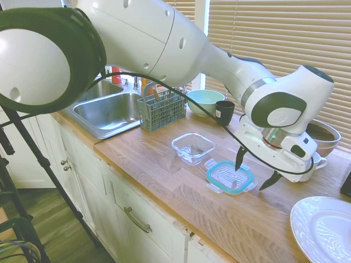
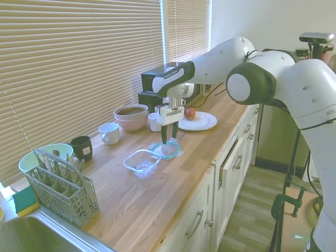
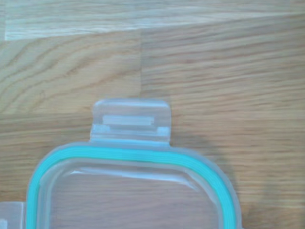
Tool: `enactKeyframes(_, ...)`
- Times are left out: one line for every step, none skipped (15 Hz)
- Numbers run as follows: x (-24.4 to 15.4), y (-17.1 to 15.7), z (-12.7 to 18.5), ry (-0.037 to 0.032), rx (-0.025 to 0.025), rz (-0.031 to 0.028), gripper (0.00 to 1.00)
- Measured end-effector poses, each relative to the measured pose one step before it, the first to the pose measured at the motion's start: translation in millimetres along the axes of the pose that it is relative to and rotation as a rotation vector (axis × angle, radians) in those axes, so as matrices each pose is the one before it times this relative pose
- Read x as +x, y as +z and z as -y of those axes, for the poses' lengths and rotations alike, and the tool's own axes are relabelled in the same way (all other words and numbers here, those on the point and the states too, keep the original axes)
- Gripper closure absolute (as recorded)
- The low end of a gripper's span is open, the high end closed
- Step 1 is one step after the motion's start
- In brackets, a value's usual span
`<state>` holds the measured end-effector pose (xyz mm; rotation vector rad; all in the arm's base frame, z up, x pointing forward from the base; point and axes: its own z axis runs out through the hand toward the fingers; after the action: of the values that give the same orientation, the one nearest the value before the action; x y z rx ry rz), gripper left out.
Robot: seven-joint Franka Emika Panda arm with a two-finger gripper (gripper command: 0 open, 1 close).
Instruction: Cover the lid of the food container
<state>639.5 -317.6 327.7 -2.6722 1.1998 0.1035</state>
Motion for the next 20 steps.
enactKeyframes(1.51, -0.53, 0.61, -0.00001, 0.00184, -0.00062, 0.00)
enactKeyframes(1.22, 0.20, -0.02, 0.00126, 0.00245, 0.00204, 0.00)
enactKeyframes(1.07, 0.03, -0.44, 0.00229, 0.00424, 0.00631, 0.00)
enactKeyframes(1.06, -0.18, -0.61, 0.00341, 0.00727, 0.00620, 0.00)
enactKeyframes(0.86, -0.21, -0.63, 0.00212, 0.00637, 0.00859, 0.00)
enactKeyframes(0.07, 0.26, 0.31, 0.00067, 0.00529, 0.00772, 0.00)
enactKeyframes(-0.54, 0.60, 0.95, -0.00101, 0.00181, 0.00415, 0.00)
enactKeyframes(-0.80, 0.66, 1.31, -0.00213, 0.00066, 0.00369, 0.00)
enactKeyframes(-0.61, 0.31, 0.96, -0.00154, 0.00007, 0.00228, 0.00)
enactKeyframes(-0.38, 0.03, 0.25, -0.00038, -0.00013, 0.00086, 0.00)
enactKeyframes(-0.50, -0.09, -0.17, 0.00027, 0.00000, 0.00077, 0.00)
enactKeyframes(-0.80, 0.16, -0.46, 0.00071, -0.00017, 0.00169, 0.00)
enactKeyframes(-0.88, 0.19, -0.65, 0.00100, -0.00026, 0.00202, 0.00)
enactKeyframes(-0.94, 0.24, -0.78, 0.00125, -0.00028, 0.00203, 0.00)
enactKeyframes(-1.76, 0.05, -1.28, 0.00204, 0.00011, 0.00211, 0.00)
enactKeyframes(-1.86, 0.60, -1.36, 0.00216, -0.00043, 0.00375, 0.00)
enactKeyframes(-2.01, 0.30, -0.26, 0.00044, -0.00004, 0.00108, 0.00)
enactKeyframes(-2.12, 0.58, 0.36, -0.00049, -0.00023, -0.00016, 0.00)
enactKeyframes(-2.07, 1.21, 0.75, -0.00100, -0.00105, 0.00320, 0.00)
enactKeyframes(-2.12, 0.56, 0.73, -0.00018, -0.00020, 0.00267, 0.00)
